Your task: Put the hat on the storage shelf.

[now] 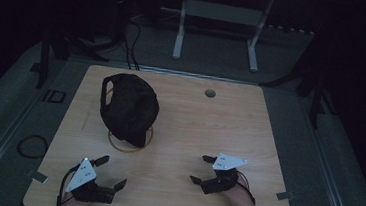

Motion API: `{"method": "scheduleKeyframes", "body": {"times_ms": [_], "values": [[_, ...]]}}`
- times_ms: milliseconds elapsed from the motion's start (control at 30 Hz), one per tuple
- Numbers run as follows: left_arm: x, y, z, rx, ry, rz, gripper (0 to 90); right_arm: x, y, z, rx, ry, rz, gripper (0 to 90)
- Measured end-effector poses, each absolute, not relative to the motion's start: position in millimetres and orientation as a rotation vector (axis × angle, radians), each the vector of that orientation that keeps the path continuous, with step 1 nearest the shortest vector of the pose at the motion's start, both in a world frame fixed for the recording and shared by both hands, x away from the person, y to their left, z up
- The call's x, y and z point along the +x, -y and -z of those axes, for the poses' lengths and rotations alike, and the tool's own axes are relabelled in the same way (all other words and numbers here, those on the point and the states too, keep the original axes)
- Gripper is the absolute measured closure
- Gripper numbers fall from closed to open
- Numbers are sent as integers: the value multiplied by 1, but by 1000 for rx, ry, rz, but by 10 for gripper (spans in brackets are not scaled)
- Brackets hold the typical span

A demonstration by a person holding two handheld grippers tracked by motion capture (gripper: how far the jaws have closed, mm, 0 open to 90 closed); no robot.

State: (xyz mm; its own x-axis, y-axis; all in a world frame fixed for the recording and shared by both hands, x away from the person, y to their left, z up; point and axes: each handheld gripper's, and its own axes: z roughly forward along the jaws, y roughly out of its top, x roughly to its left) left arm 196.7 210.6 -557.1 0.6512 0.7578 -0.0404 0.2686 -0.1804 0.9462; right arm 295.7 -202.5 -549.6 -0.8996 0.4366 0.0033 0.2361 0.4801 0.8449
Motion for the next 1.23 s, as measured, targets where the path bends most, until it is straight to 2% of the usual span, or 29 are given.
{"method": "scheduleKeyframes", "body": {"times_ms": [733, 1233], "values": [[196, -211, 557, 1739, -837, -537, 26, 301, 249, 554, 705, -2412, -1354, 141], [196, -212, 558, 1748, -834, -541, 26, 305, 256, 560, 740, -2377, -1345, 141]]}}
